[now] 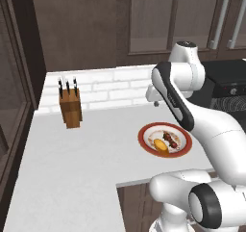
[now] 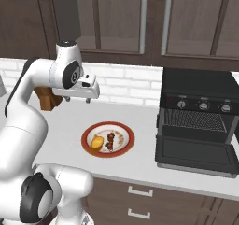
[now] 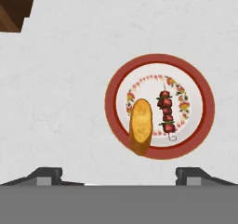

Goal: Pick up the kebab skewer and baguette bread, and place them inside the toaster oven. Close the toaster oven door and start by setting the timer.

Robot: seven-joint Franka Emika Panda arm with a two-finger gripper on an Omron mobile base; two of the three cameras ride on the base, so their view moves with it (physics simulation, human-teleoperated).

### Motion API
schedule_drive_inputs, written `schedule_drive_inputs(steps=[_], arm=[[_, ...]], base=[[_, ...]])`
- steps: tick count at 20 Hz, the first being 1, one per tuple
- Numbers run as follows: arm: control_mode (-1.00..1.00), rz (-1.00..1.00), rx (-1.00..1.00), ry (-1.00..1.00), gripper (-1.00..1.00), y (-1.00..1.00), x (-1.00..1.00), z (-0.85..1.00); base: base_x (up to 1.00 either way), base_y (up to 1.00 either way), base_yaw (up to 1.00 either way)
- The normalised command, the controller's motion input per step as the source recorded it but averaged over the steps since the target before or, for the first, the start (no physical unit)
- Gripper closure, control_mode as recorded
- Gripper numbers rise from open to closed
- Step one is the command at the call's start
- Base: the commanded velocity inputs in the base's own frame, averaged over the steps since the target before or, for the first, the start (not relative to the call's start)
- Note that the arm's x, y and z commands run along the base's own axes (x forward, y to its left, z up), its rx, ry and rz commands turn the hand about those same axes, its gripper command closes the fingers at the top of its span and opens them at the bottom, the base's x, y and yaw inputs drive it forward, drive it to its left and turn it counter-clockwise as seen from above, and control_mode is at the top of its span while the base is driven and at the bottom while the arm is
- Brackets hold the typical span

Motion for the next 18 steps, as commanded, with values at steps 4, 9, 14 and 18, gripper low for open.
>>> schedule_drive_inputs(steps=[4,9,14,18], arm=[[1.0,0.0,0.0,0.0,-1.0,0.0,0.0,0.0],[1.0,0.0,0.0,0.0,-1.0,0.0,0.0,0.0],[1.0,0.0,0.0,0.0,-1.0,0.0,0.0,0.0],[1.0,0.0,0.0,0.0,-1.0,0.0,0.0,0.0]], base=[[0.0,0.0,0.0],[0.0,-0.09,0.0],[0.0,-0.33,0.0],[0.0,-0.44,0.0]])
